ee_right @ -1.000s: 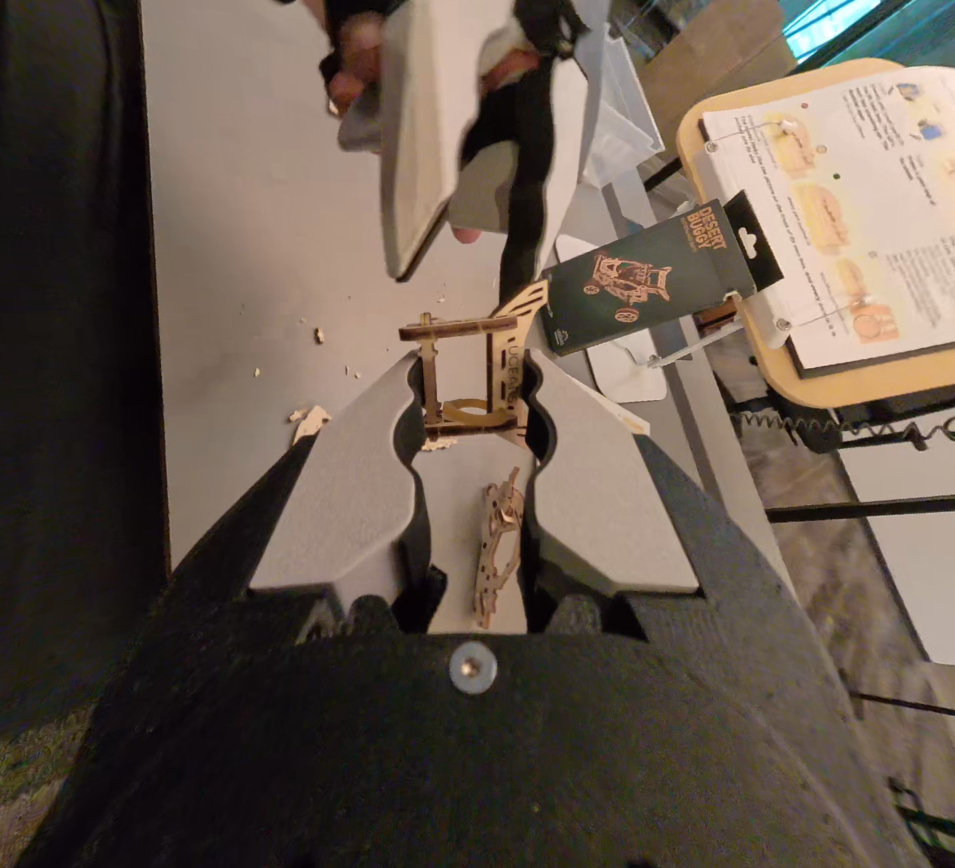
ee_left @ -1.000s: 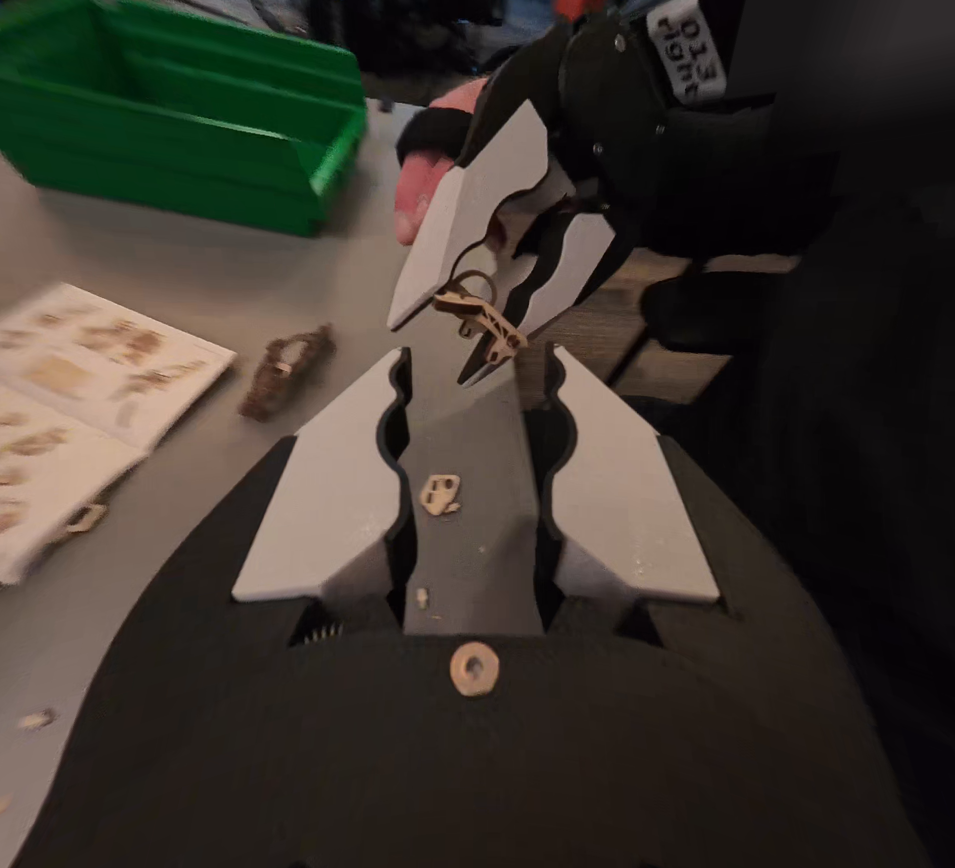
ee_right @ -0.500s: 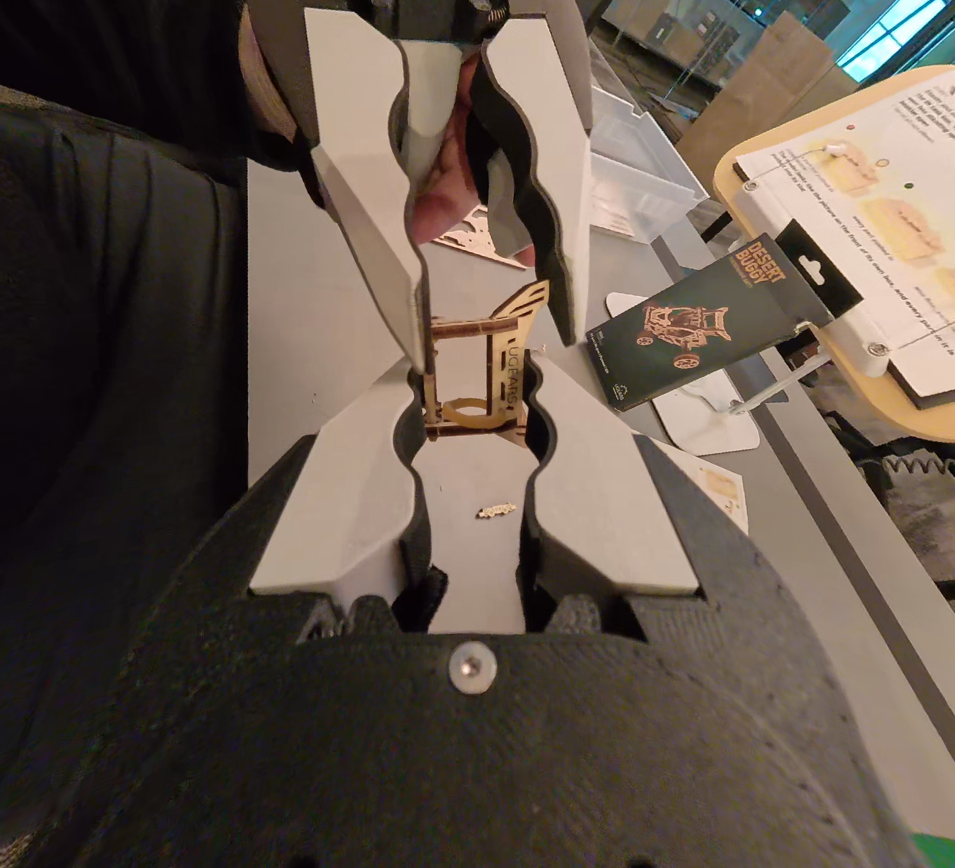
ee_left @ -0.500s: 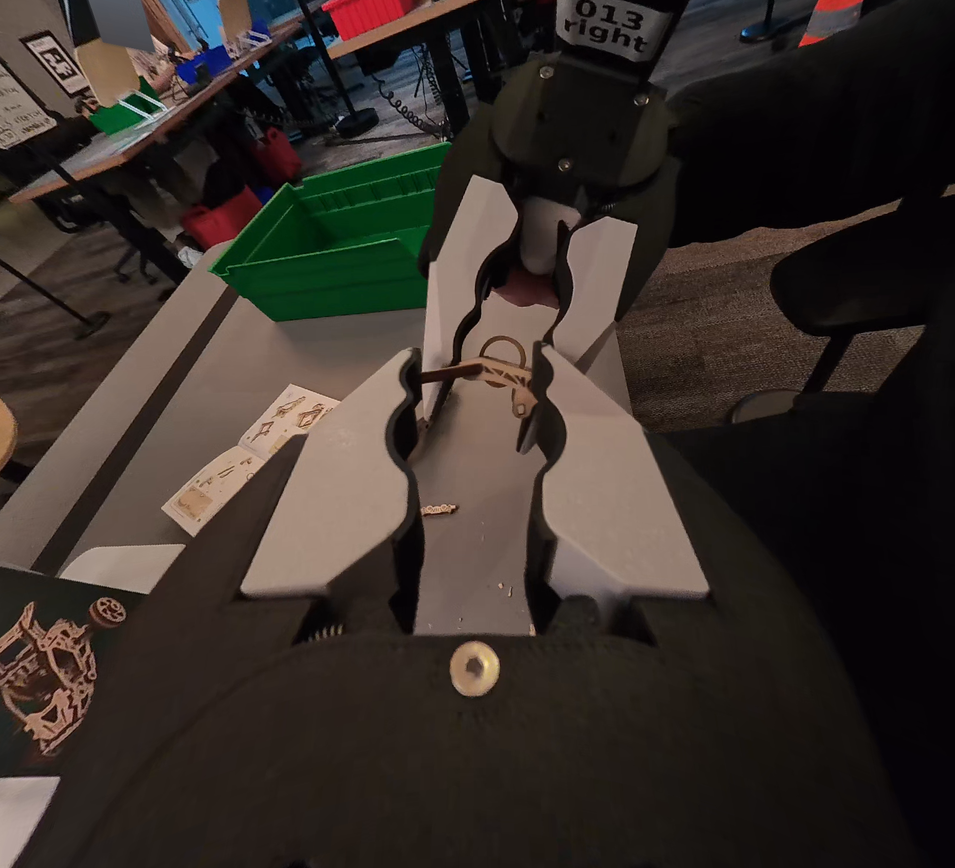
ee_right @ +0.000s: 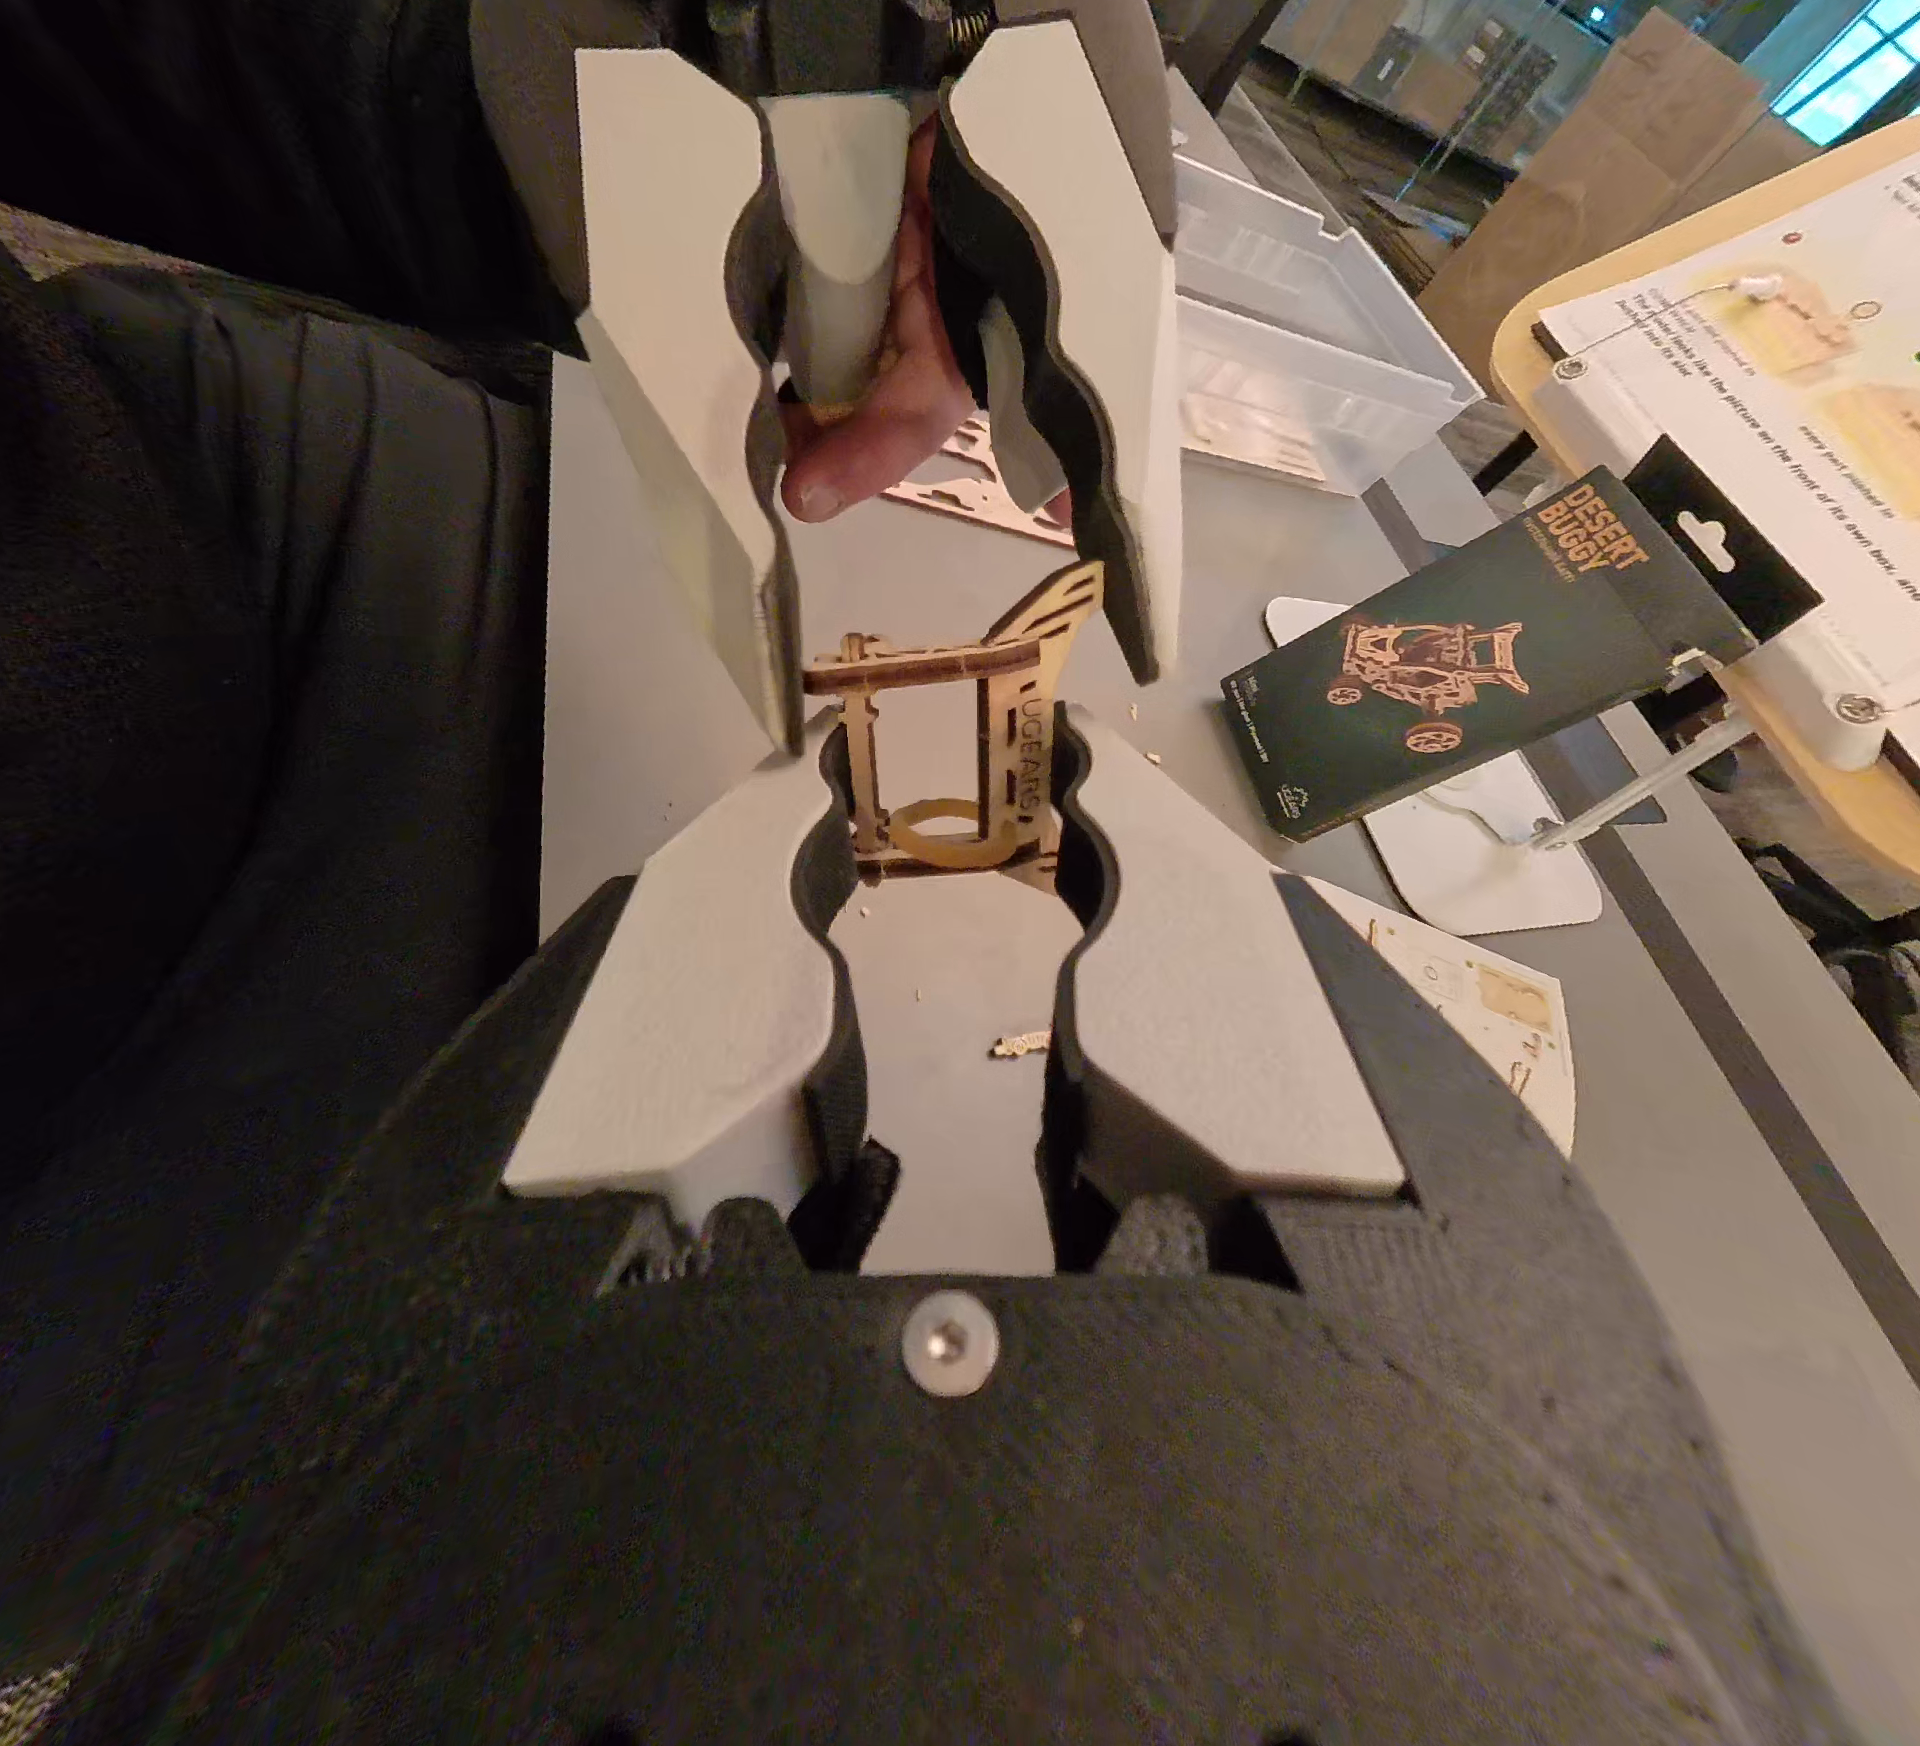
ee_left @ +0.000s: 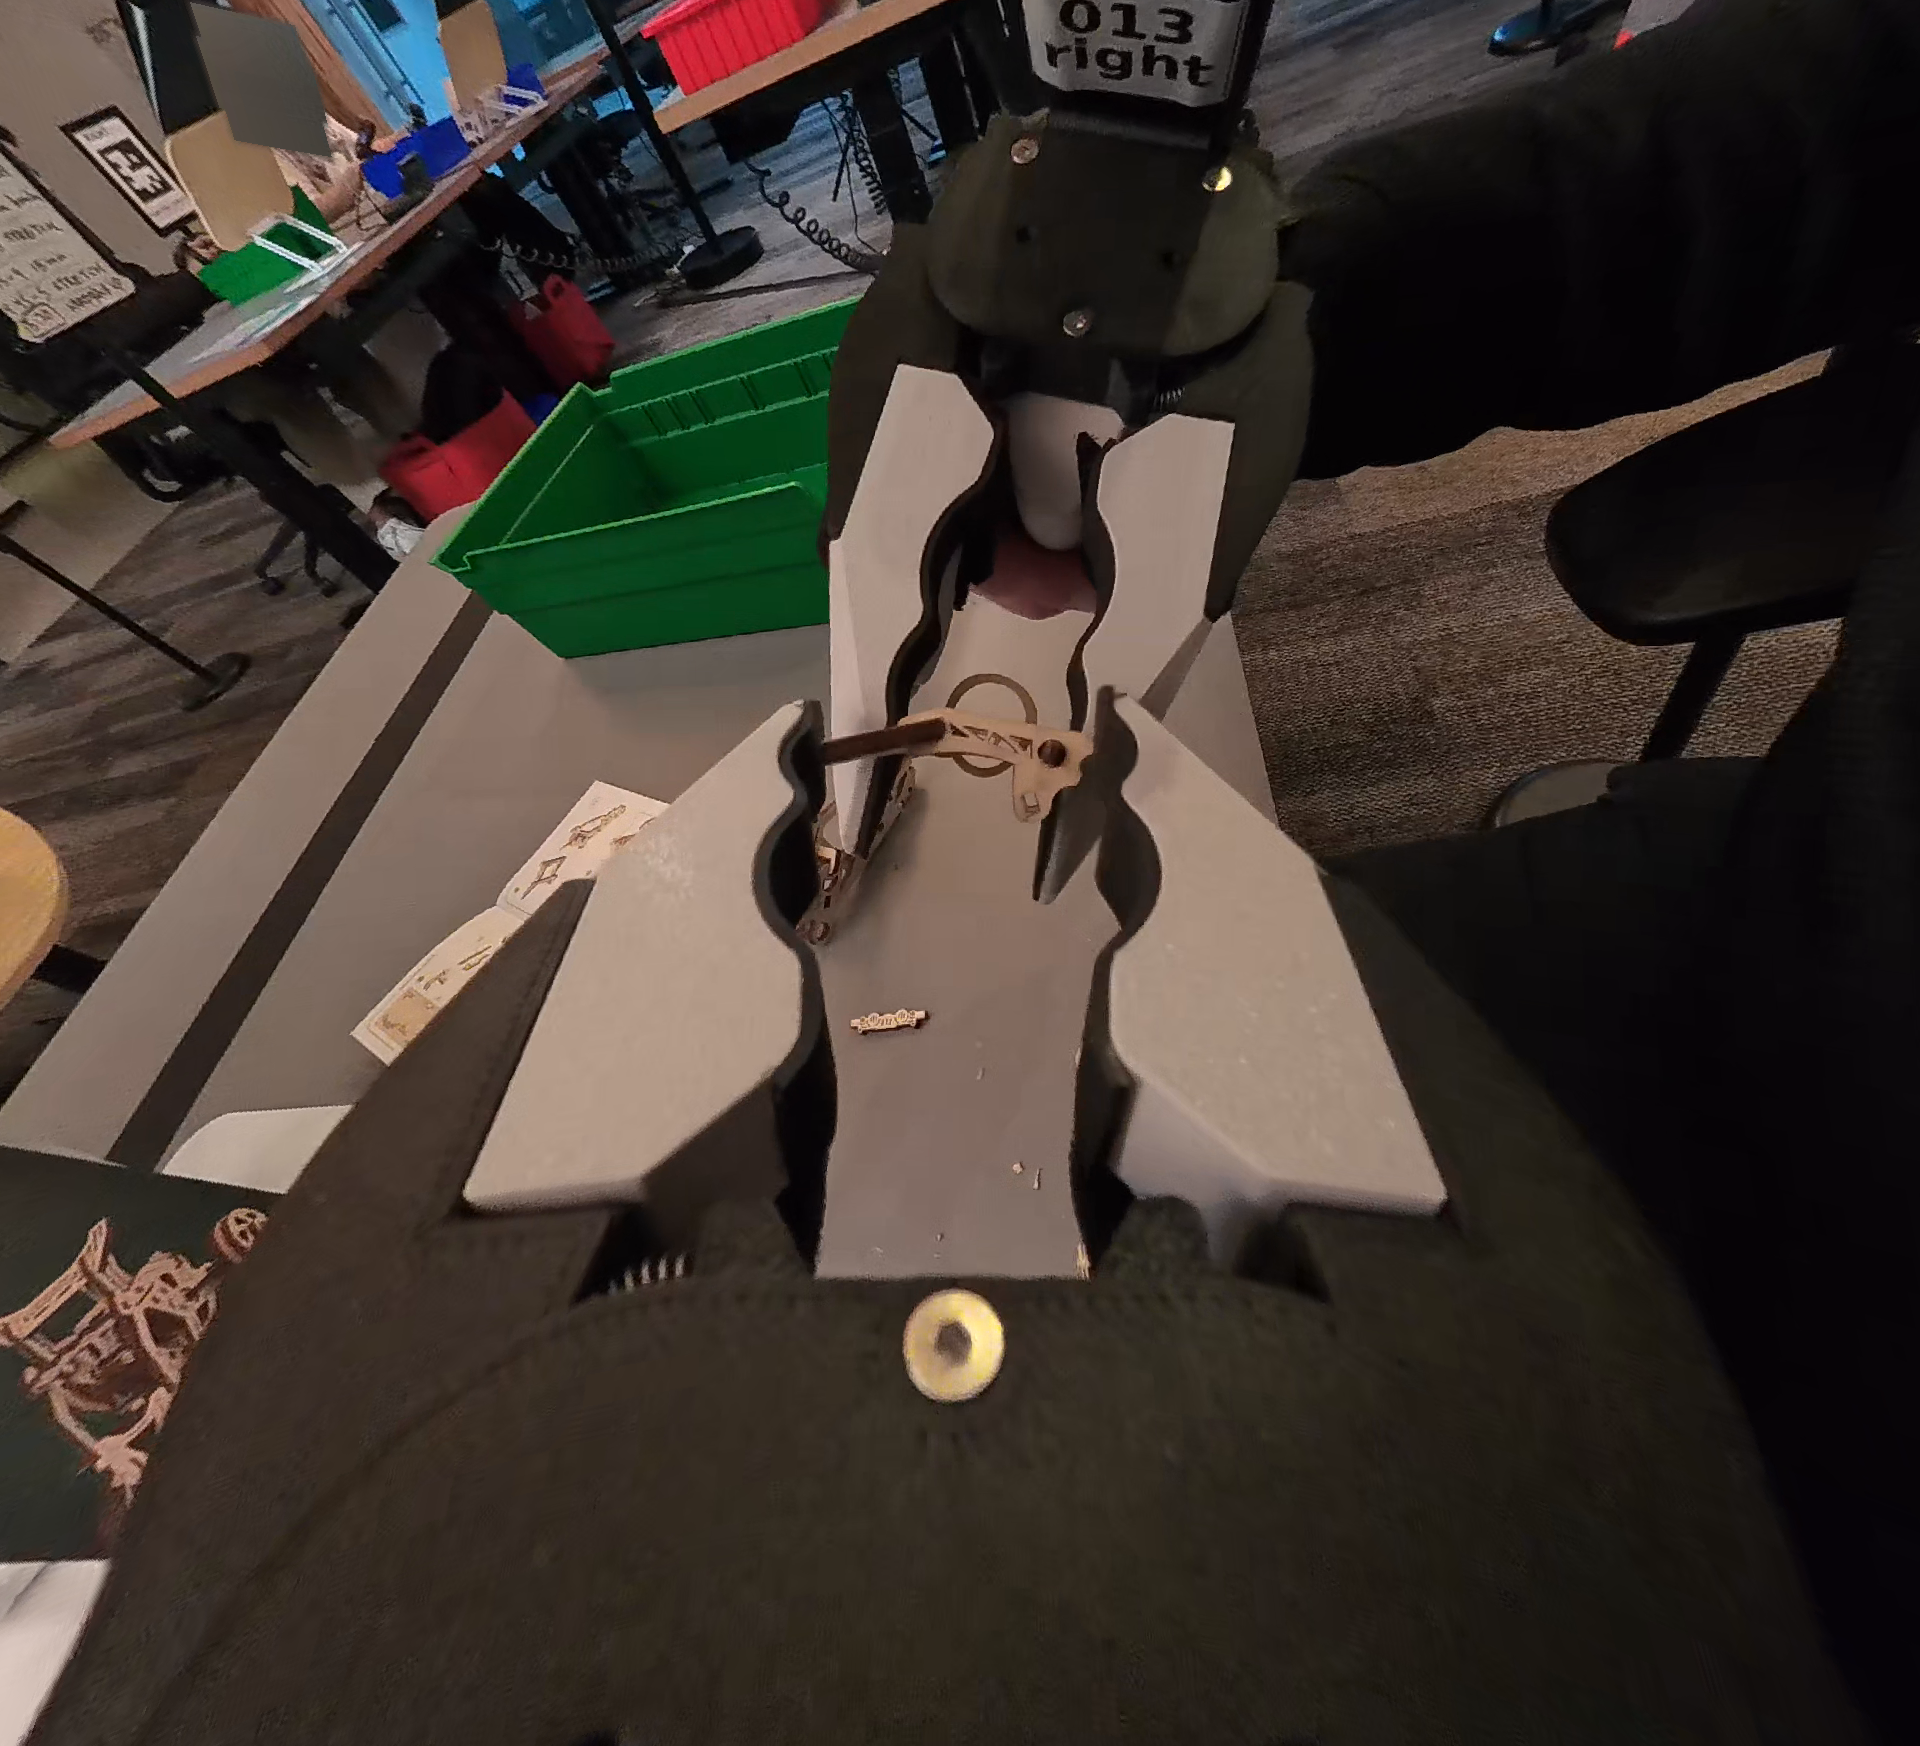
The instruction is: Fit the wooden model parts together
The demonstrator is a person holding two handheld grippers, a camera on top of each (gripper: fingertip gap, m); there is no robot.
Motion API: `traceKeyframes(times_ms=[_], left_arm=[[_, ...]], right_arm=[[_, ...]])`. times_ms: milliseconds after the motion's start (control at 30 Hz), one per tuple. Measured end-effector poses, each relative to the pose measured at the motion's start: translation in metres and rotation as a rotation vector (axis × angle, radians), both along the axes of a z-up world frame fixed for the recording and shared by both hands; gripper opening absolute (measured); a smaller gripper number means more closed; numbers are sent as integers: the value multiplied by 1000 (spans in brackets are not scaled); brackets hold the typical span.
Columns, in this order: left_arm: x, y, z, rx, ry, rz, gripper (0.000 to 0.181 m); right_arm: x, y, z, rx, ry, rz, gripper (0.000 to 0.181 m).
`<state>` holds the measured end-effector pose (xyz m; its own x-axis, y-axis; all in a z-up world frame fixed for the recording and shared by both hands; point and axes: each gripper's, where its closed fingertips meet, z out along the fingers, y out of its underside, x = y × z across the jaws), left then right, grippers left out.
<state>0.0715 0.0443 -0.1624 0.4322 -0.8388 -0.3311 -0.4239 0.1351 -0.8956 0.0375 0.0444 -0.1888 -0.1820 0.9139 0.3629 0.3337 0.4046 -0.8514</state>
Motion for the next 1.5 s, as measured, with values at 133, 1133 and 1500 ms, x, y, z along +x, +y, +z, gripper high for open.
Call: traceKeyframes(times_ms=[133,1133,1500], left_arm=[[0,0,1,12,-4,2,49],[-3,-10,6,27,-57,-20,46],[-4,-12,7,23,-76,-33,46]], right_arm=[[0,-1,0,-6,-7,8,32],[-4,-10,6,-61,-31,78,32],[-6,-13,5,-46,-57,92,31]])
